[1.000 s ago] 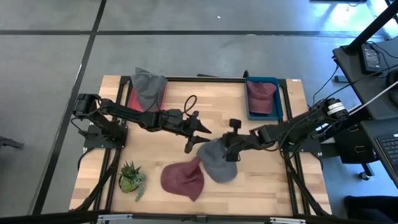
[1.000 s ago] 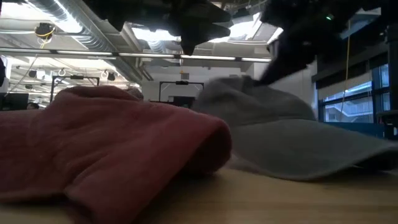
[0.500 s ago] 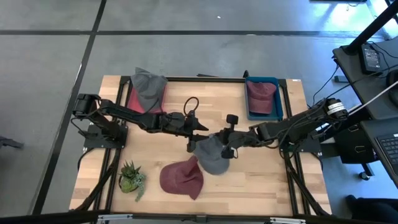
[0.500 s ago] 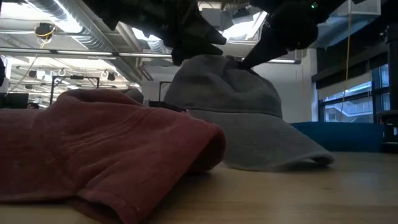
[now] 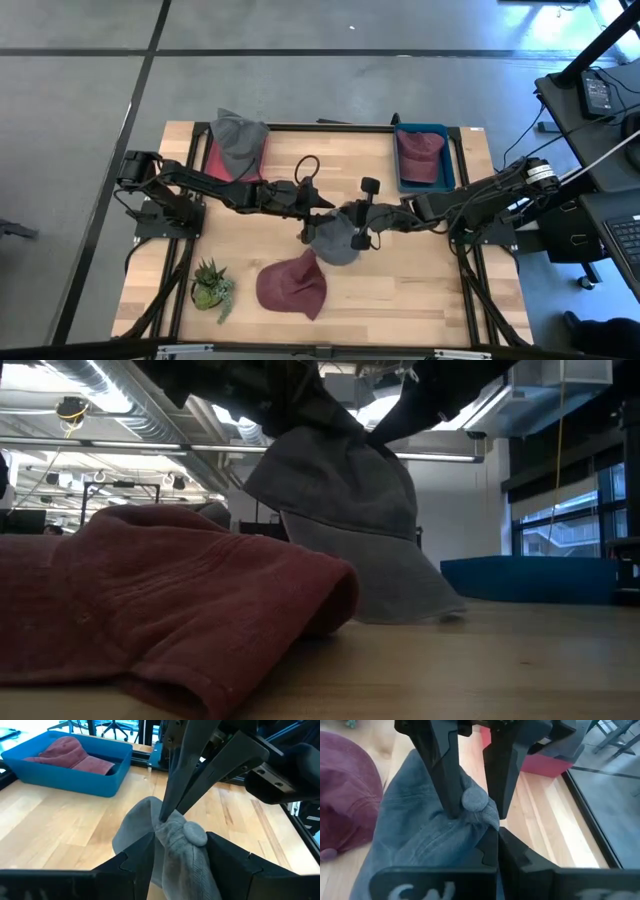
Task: Pick & Place hat
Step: Put the gray cap into the pink bin
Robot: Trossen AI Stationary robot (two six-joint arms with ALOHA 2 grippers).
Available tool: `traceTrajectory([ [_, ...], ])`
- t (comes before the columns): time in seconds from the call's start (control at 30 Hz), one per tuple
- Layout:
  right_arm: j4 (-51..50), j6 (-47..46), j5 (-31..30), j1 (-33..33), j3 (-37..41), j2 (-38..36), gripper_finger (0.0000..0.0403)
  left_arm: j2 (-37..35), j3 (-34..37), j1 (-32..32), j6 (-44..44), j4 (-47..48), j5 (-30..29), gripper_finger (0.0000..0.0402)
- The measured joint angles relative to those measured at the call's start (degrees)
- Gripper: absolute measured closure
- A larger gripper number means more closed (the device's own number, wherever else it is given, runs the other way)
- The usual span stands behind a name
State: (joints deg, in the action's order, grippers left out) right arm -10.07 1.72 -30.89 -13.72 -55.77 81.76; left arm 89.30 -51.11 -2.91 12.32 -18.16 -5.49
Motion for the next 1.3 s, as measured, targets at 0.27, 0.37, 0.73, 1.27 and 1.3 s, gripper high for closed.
traceTrajectory([
  [0.27,-0.07,-1.05,-0.02,0.02,0.00,0.00,0.0402,0.00,0.00,0.01,0.00,-0.01,0.00,0.0291],
  [0.37,-0.05,-1.13,-0.04,0.02,0.00,0.00,0.0402,0.00,0.00,-0.01,-0.16,-0.01,0.02,0.0334],
  [0.73,-0.07,-1.33,2.21,0.00,-0.04,-0.10,0.0360,-0.12,-0.28,0.91,-6.04,-0.55,1.66,0.0394],
  [1.27,-11.62,-8.88,2.35,-4.12,6.41,-17.96,0.0175,-10.13,-0.50,5.78,-9.16,8.83,6.64,0.0396],
  [1.3,-9.94,-8.89,2.34,-4.79,8.64,-19.36,0.0174,-11.25,-0.51,6.11,-9.47,10.43,6.77,0.0397],
])
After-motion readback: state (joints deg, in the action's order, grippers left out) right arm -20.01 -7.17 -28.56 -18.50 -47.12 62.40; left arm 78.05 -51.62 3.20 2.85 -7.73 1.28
